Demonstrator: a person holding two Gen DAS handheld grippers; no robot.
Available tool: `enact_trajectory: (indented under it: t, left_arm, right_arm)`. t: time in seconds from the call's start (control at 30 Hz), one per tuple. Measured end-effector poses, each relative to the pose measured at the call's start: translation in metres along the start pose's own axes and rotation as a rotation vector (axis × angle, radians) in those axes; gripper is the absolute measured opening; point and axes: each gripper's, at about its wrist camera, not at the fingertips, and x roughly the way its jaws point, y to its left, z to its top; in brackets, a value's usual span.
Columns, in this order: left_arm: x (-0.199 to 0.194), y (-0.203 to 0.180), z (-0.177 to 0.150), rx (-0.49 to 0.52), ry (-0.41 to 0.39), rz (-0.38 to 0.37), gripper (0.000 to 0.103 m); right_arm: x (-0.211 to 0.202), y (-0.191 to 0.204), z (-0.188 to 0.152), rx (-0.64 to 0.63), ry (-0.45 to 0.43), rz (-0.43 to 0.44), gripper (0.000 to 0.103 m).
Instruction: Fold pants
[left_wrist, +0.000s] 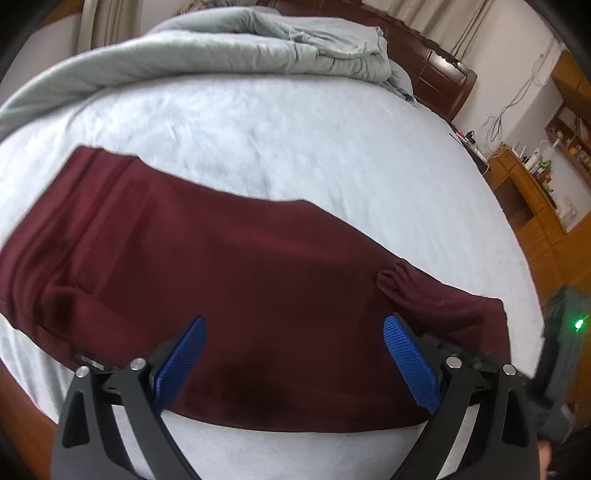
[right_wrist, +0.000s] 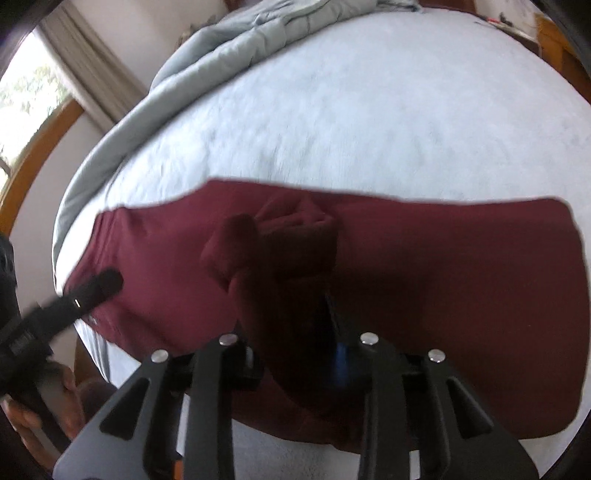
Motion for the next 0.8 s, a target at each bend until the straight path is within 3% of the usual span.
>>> enact_trajectory:
  t: [0.13, 0.23, 0.33, 0.47, 0.53, 0.67, 0.73, 0.77, 0.8]
  left_arm:
    - [0.012, -0.003, -0.003, -0.027, 0.05, -0.044, 0.097]
    - [0.02, -0.009, -0.004, -0.038, 0.08, -0.076, 0.097]
    - [0.032, -0.015, -0.006, -0.068, 0.13, -0.112, 0.097]
    - [0.046, -0.035, -0.011, -0.071, 0.191, -0.163, 0.097]
    - [0.055, -0.046, -0.015, -0.055, 0.223, -0.148, 0.097]
    - [0.07, -0.067, -0.021, -0.004, 0.242, -0.1, 0.096]
    - [0.071, -0.076, -0.022, 0.003, 0.252, -0.132, 0.089]
    - [0.071, -0.08, -0.022, 0.001, 0.268, -0.151, 0.073]
    - [0.073, -0.083, -0.023, 0.003, 0.292, -0.172, 0.065]
  right_arm:
    - [-0.014, 0.002, -0.007, -0.009, 0.032, 0.168, 0.074]
    - [-0.036, -0.008, -0.013, 0.012, 0.063, 0.341, 0.076]
    - [-0.061, -0.033, -0.018, 0.075, 0.047, 0.407, 0.075]
    - [-0.102, -0.078, -0.022, 0.147, -0.055, 0.278, 0.075]
    - [-0.12, -0.108, -0.025, 0.199, -0.096, 0.217, 0.077]
    - [-0.124, -0.15, -0.031, 0.229, -0.064, 0.075, 0.078]
    - [-0.112, -0.162, -0.035, 0.217, -0.008, 0.048, 0.078]
    - [-0.105, -0.168, -0.037, 0.222, 0.015, 0.037, 0.078]
    - [-0.1, -0.174, -0.039, 0.232, 0.035, 0.031, 0.078]
